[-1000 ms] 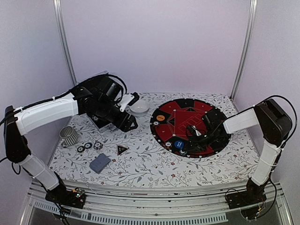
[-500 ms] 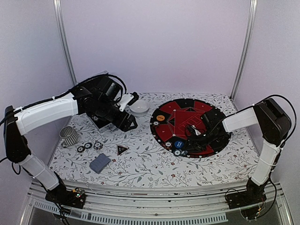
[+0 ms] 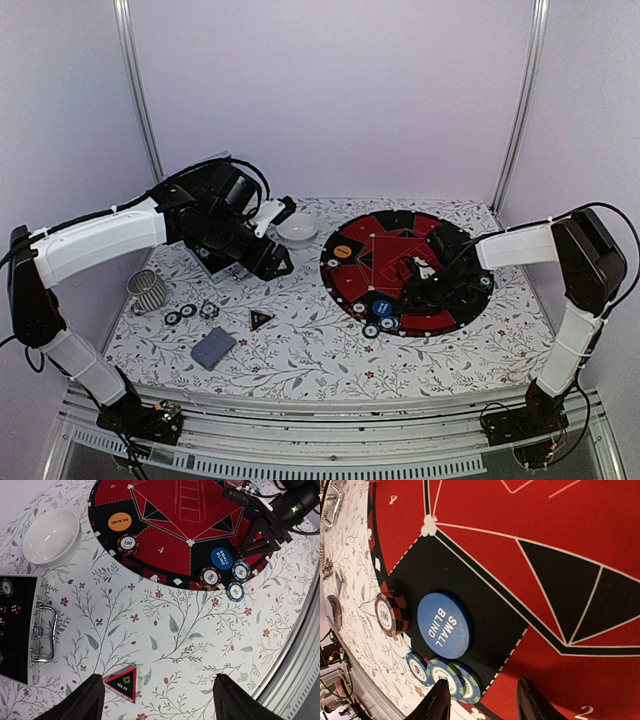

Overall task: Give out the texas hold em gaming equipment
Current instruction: Place the poker chips pile in the small blind area, then pick up the pile of poker chips from the pile of poker chips.

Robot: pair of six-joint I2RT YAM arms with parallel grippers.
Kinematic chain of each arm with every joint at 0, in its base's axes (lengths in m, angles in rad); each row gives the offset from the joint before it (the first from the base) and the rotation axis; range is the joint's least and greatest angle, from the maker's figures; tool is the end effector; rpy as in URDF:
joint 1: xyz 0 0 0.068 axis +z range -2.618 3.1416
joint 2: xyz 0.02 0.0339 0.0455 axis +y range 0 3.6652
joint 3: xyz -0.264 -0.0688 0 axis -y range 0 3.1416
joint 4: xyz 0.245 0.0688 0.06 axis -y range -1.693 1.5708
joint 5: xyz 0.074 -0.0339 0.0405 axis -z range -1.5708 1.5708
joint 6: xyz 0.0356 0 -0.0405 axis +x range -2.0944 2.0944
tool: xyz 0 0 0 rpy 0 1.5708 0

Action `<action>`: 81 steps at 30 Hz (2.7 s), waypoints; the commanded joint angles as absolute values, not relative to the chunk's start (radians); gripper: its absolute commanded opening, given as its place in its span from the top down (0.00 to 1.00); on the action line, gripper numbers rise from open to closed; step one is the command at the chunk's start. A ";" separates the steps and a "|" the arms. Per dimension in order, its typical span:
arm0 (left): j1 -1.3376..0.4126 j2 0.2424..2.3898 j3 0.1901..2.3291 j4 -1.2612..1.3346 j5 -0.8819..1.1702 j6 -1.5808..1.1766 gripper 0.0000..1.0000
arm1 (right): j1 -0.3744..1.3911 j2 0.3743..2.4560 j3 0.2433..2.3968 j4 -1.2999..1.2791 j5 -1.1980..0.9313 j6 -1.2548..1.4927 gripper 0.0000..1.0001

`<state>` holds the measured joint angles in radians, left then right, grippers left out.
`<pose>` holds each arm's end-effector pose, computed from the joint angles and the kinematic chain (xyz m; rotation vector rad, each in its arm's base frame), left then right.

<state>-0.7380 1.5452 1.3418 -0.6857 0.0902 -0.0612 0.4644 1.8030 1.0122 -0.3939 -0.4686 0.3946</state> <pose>0.2451 -0.2273 0.3017 0.8713 2.3547 -0.4508 0.2928 0.1647 0.1405 -0.2335 2.8577 0.8547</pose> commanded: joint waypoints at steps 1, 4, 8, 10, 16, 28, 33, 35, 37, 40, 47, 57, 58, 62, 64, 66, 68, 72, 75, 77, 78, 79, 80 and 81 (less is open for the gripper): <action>-0.722 1.538 1.335 -0.688 0.094 -0.067 0.23 | 0.497 1.764 1.061 -0.507 -0.309 0.372 0.51; -0.711 1.537 1.331 -0.697 0.081 -0.082 0.23 | 0.531 1.753 1.090 -0.545 -0.246 0.365 0.48; -0.621 1.534 1.309 -0.757 0.051 -0.165 0.22 | 0.582 1.684 1.132 -0.587 -0.143 0.360 0.40; -0.548 1.513 1.271 -0.775 -0.001 -0.201 0.20 | 0.586 1.630 1.137 -0.592 -0.099 0.360 0.33; -0.445 1.490 1.154 -0.820 -0.109 -0.242 0.02 | 0.586 1.486 1.129 -0.596 -0.001 0.359 0.03; -0.317 1.599 0.983 -0.656 0.019 -0.253 0.02 | 0.586 1.481 1.098 -0.609 -0.012 0.356 0.00; -0.318 1.635 0.954 -0.630 0.029 -0.243 0.09 | 0.586 1.475 1.085 -0.609 -0.006 0.356 0.00; -0.319 1.640 0.943 -0.619 0.043 -0.241 0.15 | 0.586 1.478 1.086 -0.609 -0.007 0.355 0.00; -0.322 1.647 0.936 -0.614 0.039 -0.239 0.20 | 0.586 1.487 1.089 -0.608 -0.010 0.356 0.00; -0.321 1.664 0.935 -0.614 0.034 -0.234 0.29 | 0.587 1.497 1.095 -0.607 -0.017 0.355 0.00; -0.325 1.698 0.924 -0.611 0.018 -0.225 0.36 | 0.586 1.499 1.098 -0.607 -0.021 0.352 0.01; -0.337 1.737 0.933 -0.602 0.026 -0.213 0.71 | 0.586 1.498 1.100 -0.605 -0.026 0.347 0.01; -0.338 1.734 0.934 -0.600 0.025 -0.212 0.80 | 0.587 1.497 1.100 -0.606 -0.026 0.348 0.01; -0.344 1.717 0.952 -0.617 0.010 -0.206 1.00 | 0.586 1.495 1.101 -0.606 -0.027 0.345 0.01; -0.346 1.705 0.975 -0.641 -0.003 -0.199 1.00 | 0.586 1.494 1.102 -0.606 -0.028 0.344 0.01; -0.353 1.697 1.010 -0.675 -0.026 -0.192 1.00 | 0.586 1.492 1.102 -0.606 -0.028 0.345 0.01; -0.366 1.691 1.052 -0.714 -0.051 -0.183 1.00 | 0.587 1.489 1.104 -0.605 -0.029 0.344 0.01; -0.414 1.704 1.154 -0.782 -0.066 -0.161 1.00 | 0.586 1.480 1.106 -0.606 -0.029 0.344 0.01; -0.462 1.731 1.246 -0.812 -0.050 -0.142 1.00 | 0.586 1.471 1.107 -0.606 -0.030 0.342 0.01; -0.498 1.774 1.321 -0.819 -0.042 -0.124 1.00 | 0.586 1.467 1.108 -0.603 -0.033 0.341 0.01; -0.516 1.800 1.375 -0.823 -0.039 -0.114 1.00 | 0.587 1.466 1.109 -0.603 -0.034 0.341 0.01; -0.533 1.835 1.423 -0.831 -0.036 -0.108 1.00 | 0.586 1.466 1.110 -0.602 -0.037 0.341 0.01; -0.552 1.870 1.471 -0.842 -0.033 -0.098 1.00 | 0.586 1.466 1.112 -0.602 -0.041 0.340 0.01; -0.569 1.906 1.516 -0.857 -0.029 -0.089 1.00 | 0.586 1.465 1.112 -0.602 -0.045 0.340 0.01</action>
